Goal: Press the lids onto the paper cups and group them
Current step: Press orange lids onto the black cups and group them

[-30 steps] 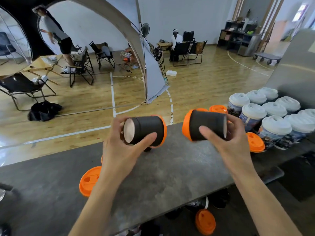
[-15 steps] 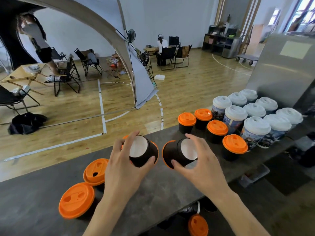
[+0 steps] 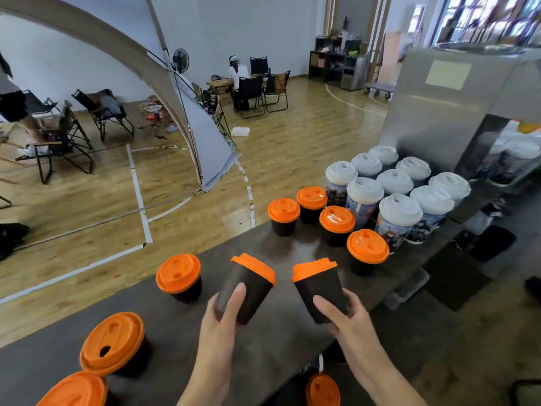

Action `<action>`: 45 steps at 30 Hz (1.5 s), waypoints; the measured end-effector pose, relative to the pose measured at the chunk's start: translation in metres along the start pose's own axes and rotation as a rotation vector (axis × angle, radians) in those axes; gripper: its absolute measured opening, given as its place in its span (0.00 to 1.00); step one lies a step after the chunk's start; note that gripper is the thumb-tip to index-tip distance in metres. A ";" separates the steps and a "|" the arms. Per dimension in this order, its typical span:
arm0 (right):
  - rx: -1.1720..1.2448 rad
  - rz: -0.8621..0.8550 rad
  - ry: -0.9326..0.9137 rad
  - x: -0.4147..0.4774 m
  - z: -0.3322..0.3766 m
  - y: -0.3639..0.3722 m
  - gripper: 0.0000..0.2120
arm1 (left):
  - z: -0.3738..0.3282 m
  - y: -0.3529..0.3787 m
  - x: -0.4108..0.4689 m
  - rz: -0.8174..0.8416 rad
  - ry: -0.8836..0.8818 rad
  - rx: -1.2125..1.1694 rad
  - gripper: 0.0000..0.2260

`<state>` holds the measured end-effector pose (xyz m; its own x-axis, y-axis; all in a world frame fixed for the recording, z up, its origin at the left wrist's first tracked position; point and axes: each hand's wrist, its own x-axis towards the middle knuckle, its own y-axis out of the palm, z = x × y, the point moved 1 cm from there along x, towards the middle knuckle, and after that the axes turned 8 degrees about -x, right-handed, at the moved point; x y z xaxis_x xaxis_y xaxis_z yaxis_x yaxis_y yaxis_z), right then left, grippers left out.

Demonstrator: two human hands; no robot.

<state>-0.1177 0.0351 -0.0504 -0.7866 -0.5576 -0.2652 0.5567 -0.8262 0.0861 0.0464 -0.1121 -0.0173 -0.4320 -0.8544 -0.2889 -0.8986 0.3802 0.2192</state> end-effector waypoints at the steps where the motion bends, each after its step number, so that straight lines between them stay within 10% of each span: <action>1: 0.043 0.028 0.046 0.003 -0.006 -0.003 0.50 | 0.006 0.009 0.005 0.012 -0.094 -0.072 0.33; 7: 0.080 0.150 0.035 0.021 -0.020 -0.021 0.39 | 0.029 0.053 0.038 0.115 -0.128 -0.219 0.30; 18: -0.641 -0.091 -0.354 0.061 -0.025 -0.036 0.42 | 0.061 0.122 0.130 0.157 0.357 0.464 0.33; 38: -0.615 -0.181 -0.319 0.074 -0.027 -0.043 0.45 | 0.073 0.131 0.136 0.262 0.436 0.656 0.37; 45: -0.527 -0.245 -0.355 0.022 -0.046 -0.013 0.29 | 0.065 0.050 0.078 0.220 0.468 0.701 0.22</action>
<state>-0.1305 0.0373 -0.1012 -0.8963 -0.4263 0.1219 0.3363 -0.8329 -0.4396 -0.0370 -0.1373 -0.0893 -0.6635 -0.7351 0.1390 -0.7054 0.5528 -0.4437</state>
